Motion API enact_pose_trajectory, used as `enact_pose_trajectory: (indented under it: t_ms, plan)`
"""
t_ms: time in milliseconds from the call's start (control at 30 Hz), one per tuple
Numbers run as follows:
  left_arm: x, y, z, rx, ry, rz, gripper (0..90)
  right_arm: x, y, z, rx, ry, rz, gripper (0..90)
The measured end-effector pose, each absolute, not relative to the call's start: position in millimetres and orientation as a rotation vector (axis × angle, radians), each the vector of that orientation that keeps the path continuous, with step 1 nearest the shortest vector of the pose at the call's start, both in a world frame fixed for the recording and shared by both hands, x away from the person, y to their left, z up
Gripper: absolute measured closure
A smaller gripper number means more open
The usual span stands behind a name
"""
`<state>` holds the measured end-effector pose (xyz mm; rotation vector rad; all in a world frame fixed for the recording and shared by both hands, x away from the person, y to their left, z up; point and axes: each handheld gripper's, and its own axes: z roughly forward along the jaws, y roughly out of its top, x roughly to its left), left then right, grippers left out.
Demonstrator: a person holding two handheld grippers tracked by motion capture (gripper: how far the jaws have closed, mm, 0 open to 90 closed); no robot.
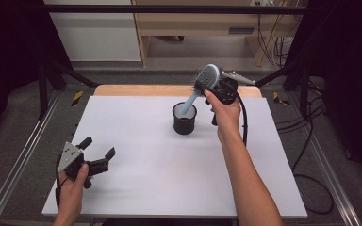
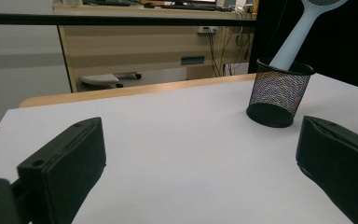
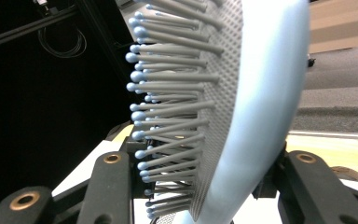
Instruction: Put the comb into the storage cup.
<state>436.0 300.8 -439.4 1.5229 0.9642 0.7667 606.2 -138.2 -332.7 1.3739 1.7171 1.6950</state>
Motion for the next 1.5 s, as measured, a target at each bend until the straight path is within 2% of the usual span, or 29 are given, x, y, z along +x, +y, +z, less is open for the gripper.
enact_pose_trajectory:
  t_ms: [1500]
  plan:
    - [436.5, 301.5, -439.6, 1.525, 0.966, 0.770, 1.6, 609.6, -118.8, -370.9, 1.412, 1.840, 1.581, 52.0]
